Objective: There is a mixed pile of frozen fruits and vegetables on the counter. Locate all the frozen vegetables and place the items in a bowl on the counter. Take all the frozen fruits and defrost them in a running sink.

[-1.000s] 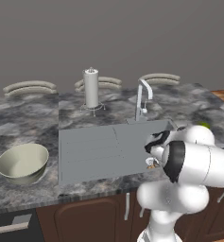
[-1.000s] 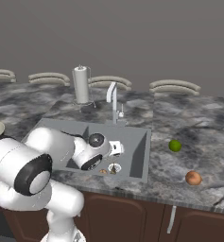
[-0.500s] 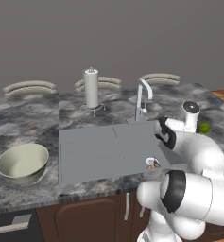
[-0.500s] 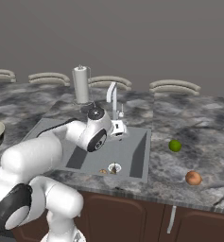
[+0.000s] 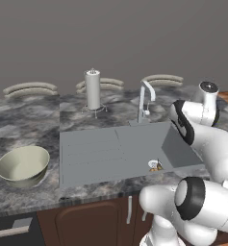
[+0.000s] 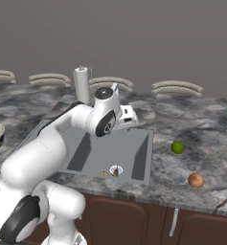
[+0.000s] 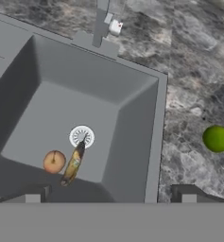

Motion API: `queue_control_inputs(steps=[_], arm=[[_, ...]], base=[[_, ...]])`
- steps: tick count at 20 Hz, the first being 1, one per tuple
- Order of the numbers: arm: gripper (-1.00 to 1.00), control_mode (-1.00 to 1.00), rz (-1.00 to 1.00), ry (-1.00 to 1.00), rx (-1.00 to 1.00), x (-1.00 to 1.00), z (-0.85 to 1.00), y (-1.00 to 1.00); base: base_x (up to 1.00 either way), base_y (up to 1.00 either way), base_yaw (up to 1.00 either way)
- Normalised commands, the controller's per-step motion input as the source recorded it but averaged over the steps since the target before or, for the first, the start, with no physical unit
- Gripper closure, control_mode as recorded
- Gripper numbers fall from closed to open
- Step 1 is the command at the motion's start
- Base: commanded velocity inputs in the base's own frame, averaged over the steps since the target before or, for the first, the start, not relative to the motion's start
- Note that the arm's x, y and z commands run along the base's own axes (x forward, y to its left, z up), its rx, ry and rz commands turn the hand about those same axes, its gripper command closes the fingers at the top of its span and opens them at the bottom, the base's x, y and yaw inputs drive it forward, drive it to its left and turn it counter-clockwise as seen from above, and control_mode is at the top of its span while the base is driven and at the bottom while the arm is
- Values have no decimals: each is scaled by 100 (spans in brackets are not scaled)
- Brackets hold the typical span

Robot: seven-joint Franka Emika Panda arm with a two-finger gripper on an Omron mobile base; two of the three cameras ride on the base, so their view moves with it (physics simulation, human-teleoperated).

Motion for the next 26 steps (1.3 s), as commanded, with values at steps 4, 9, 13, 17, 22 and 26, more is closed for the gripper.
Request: queue_control_inputs(steps=[4,9,13,17,22,26], arm=[[-100,-100,0,6,0,-8,45,-56],[-100,-100,0,6,0,-13,33,-59],[-100,-100,-1,5,0,-31,13,-58],[-100,-100,-1,2,1,-40,0,-51],[-100,-100,0,0,1,-39,0,-43],[-100,-100,-2,2,0,-33,0,-36]], base=[[0,0,0],[0,0,0],[0,0,0],[0,0,0],[0,0,0],[0,0,0]])
